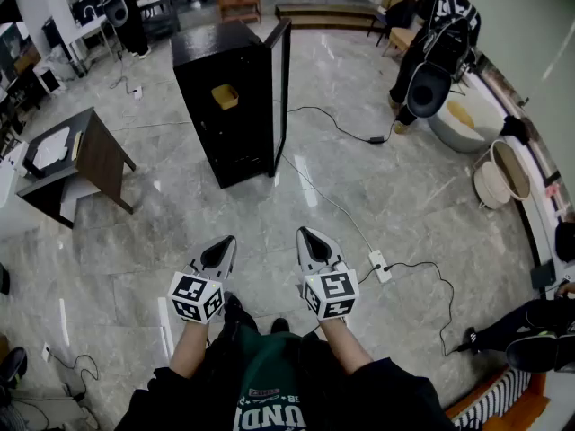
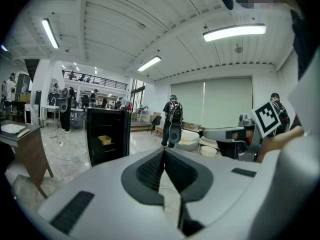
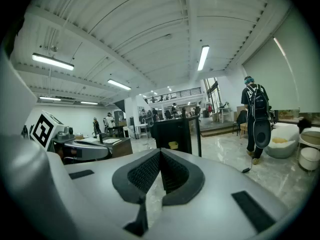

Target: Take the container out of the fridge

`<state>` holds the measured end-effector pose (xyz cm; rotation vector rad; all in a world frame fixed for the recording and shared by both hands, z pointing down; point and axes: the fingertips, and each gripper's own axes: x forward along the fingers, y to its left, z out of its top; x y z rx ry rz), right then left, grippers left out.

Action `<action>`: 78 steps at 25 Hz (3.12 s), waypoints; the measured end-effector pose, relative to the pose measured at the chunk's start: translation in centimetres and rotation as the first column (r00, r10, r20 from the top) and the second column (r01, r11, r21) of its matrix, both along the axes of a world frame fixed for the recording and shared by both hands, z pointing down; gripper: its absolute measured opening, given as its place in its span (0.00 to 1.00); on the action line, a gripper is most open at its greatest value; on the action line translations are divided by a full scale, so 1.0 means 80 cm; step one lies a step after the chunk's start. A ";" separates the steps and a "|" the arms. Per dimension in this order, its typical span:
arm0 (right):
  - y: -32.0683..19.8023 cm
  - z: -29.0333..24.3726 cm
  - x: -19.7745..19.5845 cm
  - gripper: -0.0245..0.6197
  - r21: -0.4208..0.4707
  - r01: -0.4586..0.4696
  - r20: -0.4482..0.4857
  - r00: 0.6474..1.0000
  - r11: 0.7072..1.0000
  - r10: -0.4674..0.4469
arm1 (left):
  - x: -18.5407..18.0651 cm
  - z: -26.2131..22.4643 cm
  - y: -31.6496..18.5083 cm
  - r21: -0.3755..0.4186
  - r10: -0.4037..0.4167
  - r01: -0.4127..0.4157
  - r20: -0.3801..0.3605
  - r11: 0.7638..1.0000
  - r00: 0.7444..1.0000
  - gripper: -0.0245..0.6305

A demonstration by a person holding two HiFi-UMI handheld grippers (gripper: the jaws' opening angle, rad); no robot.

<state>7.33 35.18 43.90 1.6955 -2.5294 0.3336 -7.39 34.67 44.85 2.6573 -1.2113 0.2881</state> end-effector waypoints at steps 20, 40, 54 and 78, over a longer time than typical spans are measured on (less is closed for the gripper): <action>0.004 0.013 -0.012 0.09 -0.042 0.047 0.020 0.999 0.998 -0.046 | -0.003 0.011 0.001 -0.010 -0.019 0.019 0.022 1.000 1.000 0.06; 0.002 0.028 -0.033 0.09 -0.075 0.077 0.017 0.997 0.994 -0.076 | -0.011 0.021 -0.008 -0.054 -0.015 0.015 0.011 0.998 1.000 0.06; -0.072 0.025 -0.033 0.09 -0.095 0.005 -0.013 1.000 0.995 -0.006 | 0.000 0.030 -0.102 -0.073 0.080 -0.080 0.002 0.994 0.997 0.06; -0.208 0.025 -0.140 0.09 -0.104 -0.071 -0.013 0.997 0.992 0.070 | -0.094 0.038 -0.249 -0.086 0.175 -0.175 -0.011 0.981 0.985 0.06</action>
